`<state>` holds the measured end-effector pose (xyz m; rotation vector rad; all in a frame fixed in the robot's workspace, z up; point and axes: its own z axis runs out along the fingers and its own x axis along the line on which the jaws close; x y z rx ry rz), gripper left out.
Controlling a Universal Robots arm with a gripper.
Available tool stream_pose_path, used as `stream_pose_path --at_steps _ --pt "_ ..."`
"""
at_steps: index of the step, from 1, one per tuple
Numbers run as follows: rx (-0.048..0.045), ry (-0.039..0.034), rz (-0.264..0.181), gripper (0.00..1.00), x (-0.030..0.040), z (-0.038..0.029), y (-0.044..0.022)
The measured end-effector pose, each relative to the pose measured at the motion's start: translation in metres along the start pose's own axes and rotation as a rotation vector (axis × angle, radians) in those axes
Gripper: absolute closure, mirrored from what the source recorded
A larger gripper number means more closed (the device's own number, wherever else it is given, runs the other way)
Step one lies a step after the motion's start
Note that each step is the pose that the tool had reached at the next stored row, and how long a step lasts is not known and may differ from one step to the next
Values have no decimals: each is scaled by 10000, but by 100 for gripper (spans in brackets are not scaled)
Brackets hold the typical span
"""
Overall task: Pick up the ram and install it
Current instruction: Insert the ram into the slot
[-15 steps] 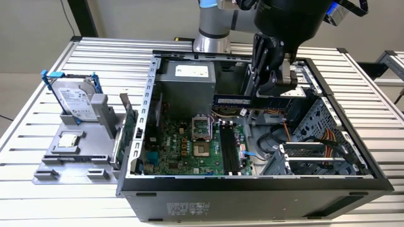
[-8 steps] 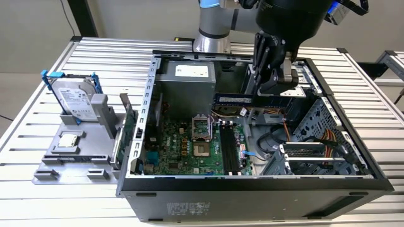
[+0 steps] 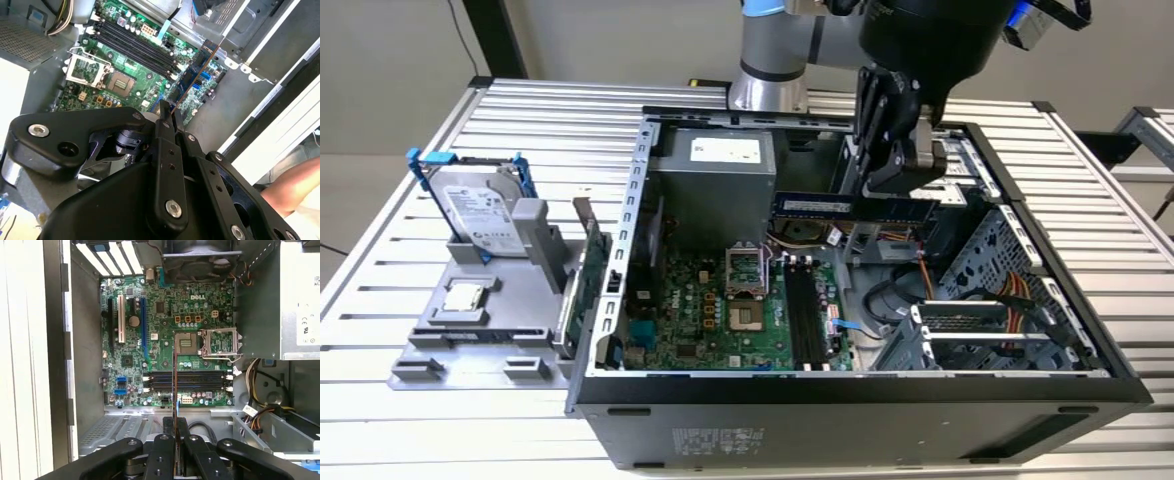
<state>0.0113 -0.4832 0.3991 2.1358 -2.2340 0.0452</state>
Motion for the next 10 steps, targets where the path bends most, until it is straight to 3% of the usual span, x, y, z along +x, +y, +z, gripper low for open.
stream_pose_path --at_steps 10 --pt "-2 0 34 100 -37 -1 2"
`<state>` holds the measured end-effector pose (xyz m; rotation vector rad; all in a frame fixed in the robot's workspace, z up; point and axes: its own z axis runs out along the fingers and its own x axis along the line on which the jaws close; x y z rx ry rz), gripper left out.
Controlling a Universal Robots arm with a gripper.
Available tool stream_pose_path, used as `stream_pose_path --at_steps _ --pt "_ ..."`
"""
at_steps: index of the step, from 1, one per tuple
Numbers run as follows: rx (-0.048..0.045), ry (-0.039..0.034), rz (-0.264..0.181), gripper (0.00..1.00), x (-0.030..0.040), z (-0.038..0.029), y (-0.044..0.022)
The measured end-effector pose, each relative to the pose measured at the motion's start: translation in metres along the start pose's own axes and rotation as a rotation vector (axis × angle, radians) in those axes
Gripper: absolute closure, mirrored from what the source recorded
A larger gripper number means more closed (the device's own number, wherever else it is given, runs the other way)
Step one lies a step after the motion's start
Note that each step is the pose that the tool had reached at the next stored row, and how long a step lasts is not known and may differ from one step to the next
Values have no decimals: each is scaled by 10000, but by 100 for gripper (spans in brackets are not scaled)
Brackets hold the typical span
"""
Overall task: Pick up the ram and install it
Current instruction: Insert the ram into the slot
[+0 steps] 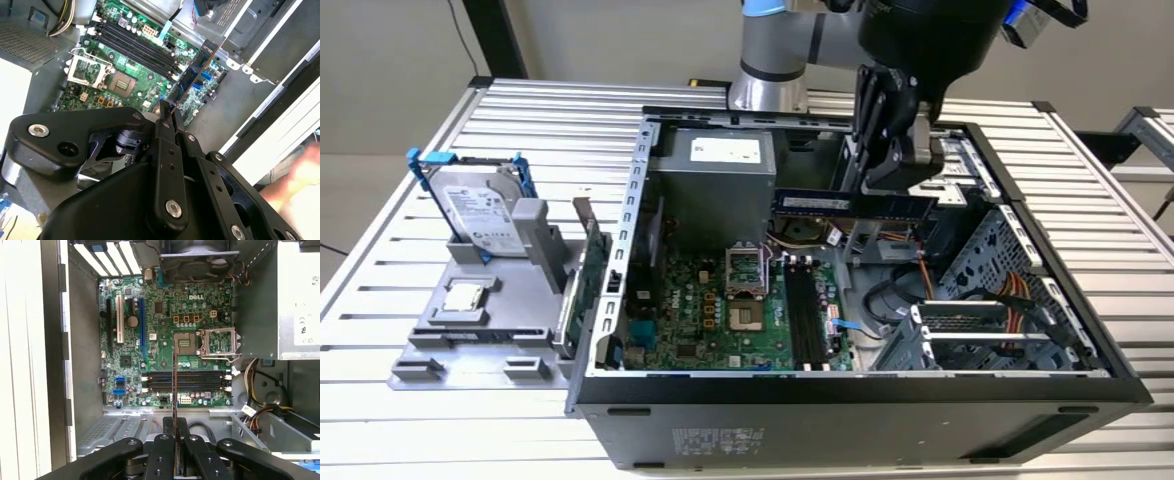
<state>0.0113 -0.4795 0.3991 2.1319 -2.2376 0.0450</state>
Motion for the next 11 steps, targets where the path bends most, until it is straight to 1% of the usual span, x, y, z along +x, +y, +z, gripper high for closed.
stream_pose_path --at_steps 6,11 --pt "-5 -2 87 100 -87 -4 -7" --pt "-8 -2 137 100 -123 -7 -52"
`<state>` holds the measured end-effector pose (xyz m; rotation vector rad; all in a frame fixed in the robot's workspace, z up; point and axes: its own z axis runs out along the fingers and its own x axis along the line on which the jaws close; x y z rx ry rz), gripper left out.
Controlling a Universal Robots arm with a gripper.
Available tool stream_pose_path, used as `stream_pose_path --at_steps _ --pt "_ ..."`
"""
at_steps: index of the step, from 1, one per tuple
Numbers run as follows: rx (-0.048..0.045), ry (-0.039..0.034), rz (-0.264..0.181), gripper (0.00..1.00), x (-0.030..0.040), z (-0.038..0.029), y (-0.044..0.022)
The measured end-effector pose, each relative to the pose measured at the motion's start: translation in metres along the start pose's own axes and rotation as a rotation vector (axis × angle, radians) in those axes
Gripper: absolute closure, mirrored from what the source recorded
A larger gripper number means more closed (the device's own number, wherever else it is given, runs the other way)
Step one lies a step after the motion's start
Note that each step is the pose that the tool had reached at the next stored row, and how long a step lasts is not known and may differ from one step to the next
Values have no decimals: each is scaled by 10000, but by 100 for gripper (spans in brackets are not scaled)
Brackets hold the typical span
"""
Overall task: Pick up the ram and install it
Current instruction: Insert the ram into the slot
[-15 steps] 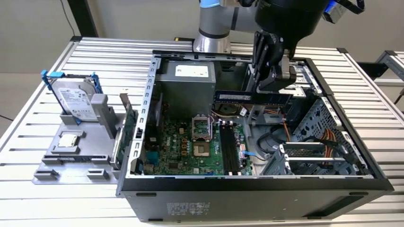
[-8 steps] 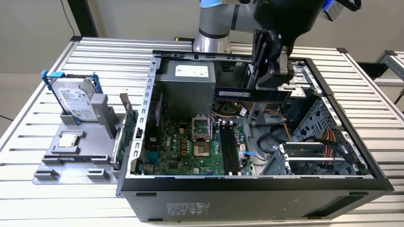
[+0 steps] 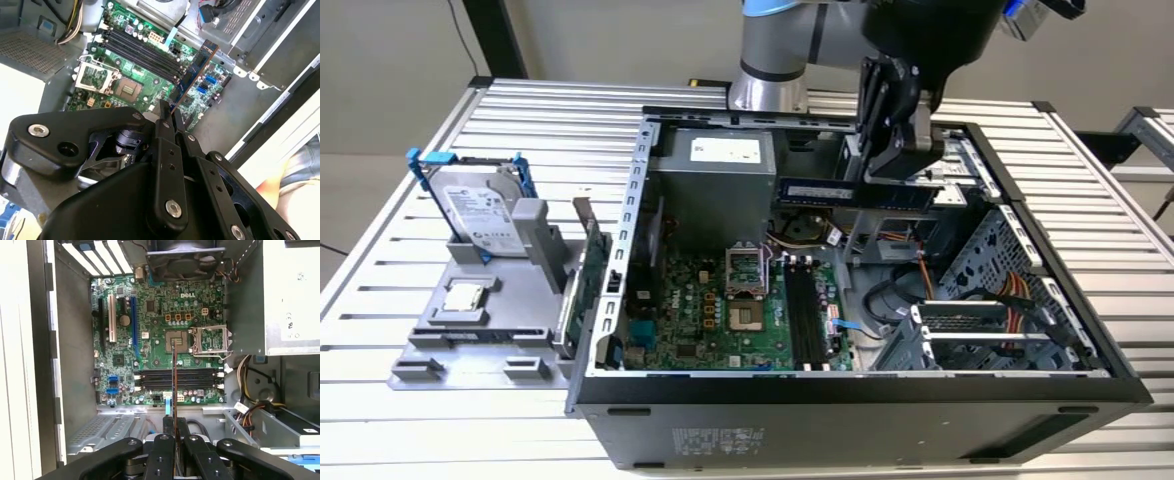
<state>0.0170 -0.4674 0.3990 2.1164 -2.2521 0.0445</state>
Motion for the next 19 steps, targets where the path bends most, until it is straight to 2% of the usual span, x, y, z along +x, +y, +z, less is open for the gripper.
stream_pose_path --at_steps 15,19 --pt "0 -1 11 100 -2 0 -5" --pt "-9 -3 147 100 -2 0 -6"
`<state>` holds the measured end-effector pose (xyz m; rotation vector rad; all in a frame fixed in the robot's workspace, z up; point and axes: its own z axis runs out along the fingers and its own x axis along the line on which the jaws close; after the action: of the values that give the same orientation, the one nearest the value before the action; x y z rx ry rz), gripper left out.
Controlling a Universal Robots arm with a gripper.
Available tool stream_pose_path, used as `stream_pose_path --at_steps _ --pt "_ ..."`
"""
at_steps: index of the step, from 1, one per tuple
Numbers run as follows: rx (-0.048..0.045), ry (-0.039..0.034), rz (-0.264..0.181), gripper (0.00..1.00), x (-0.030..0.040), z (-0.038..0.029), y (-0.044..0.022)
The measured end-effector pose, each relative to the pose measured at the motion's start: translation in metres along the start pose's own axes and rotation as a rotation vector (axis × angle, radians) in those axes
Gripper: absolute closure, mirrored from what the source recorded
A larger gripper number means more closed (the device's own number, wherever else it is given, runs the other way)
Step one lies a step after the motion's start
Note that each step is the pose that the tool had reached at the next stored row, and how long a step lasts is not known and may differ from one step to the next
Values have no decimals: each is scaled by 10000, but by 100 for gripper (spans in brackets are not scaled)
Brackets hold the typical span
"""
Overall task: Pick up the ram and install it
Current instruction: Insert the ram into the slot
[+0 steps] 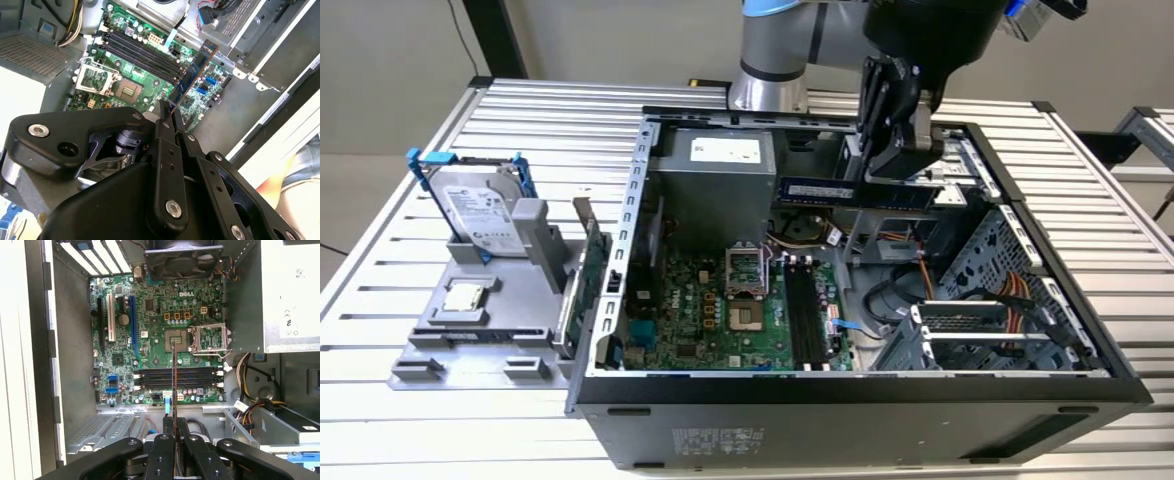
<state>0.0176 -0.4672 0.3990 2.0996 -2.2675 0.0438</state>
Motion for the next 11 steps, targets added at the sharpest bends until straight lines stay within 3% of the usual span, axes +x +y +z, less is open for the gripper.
stream_pose_path --at_steps 11 --pt "-40 -11 717 100 0 0 0"
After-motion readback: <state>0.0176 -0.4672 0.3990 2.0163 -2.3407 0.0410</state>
